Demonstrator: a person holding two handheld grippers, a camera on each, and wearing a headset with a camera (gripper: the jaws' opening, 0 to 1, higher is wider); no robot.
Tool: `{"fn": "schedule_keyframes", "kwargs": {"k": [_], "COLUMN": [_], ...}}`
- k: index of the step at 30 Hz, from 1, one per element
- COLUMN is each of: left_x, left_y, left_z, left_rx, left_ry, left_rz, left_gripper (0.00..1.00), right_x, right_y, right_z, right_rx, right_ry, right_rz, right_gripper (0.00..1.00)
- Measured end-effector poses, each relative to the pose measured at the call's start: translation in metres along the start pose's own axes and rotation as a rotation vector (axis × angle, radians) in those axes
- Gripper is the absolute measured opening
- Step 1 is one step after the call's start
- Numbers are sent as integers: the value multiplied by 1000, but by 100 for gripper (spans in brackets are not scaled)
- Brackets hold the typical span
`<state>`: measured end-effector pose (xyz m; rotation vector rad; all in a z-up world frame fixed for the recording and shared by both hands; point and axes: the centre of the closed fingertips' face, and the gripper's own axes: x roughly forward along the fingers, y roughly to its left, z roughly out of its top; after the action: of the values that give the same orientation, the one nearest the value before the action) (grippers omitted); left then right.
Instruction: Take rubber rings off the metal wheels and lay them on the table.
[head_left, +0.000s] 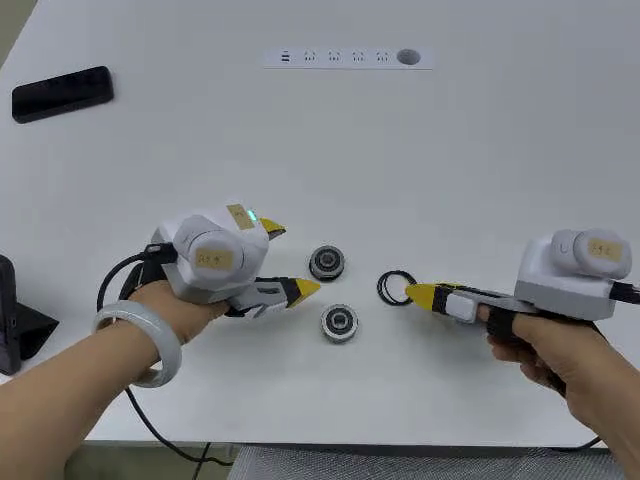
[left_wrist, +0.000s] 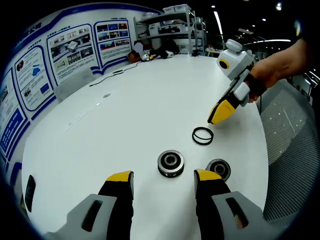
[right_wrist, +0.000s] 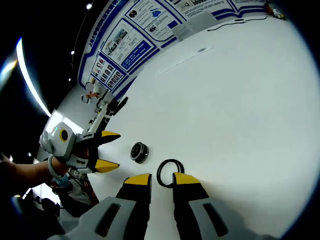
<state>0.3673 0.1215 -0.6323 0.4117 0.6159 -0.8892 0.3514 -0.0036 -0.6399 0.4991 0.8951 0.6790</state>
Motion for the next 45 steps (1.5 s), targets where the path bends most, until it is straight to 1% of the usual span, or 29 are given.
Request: {"fn": "schedule_keyframes", "kwargs": {"k": [3,7,11,16,23,25,27,29,36,41,43,44,45], "left_x": [1,3,8,14,25,28,29,30,35,36,37,37,37], "left_y": [-2,-5,-6,-12,-14,-15,-15,-14,-13,-14,-14,-14,-14], "left_z": [3,7,8,11,12,12,10,10,8,9,9,8,8], "left_rx": [1,8,2,22,24,28,29,29,43,55,59,63,67], "left_ry": [-7,-8,-4,2,26,31,52,49,76,80,83,89,86], "left_rz": [-8,-20,-28,-42,-54,-56,-58,-59,-60,-69,-69,-71,-72], "left_gripper": [46,39,35,28,25,23,22,22,19,16,15,14,14], "right_x": [3,9,16,26,39,42,43,44,44,44,46,48,50], "right_y": [8,14,23,33,44,45,47,49,47,46,47,47,48], "right_z": [10,16,18,18,18,17,16,16,16,18,18,17,17], "right_rx": [37,29,29,35,46,47,47,48,63,79,95,95,90], "right_ry": [-36,-38,-39,-35,-28,-23,-21,-18,-23,-30,-28,-26,-24], "right_rz": [37,45,66,93,116,120,122,126,130,132,144,144,144], "right_gripper": [18,18,18,18,17,17,17,17,17,17,17,17,17]}}
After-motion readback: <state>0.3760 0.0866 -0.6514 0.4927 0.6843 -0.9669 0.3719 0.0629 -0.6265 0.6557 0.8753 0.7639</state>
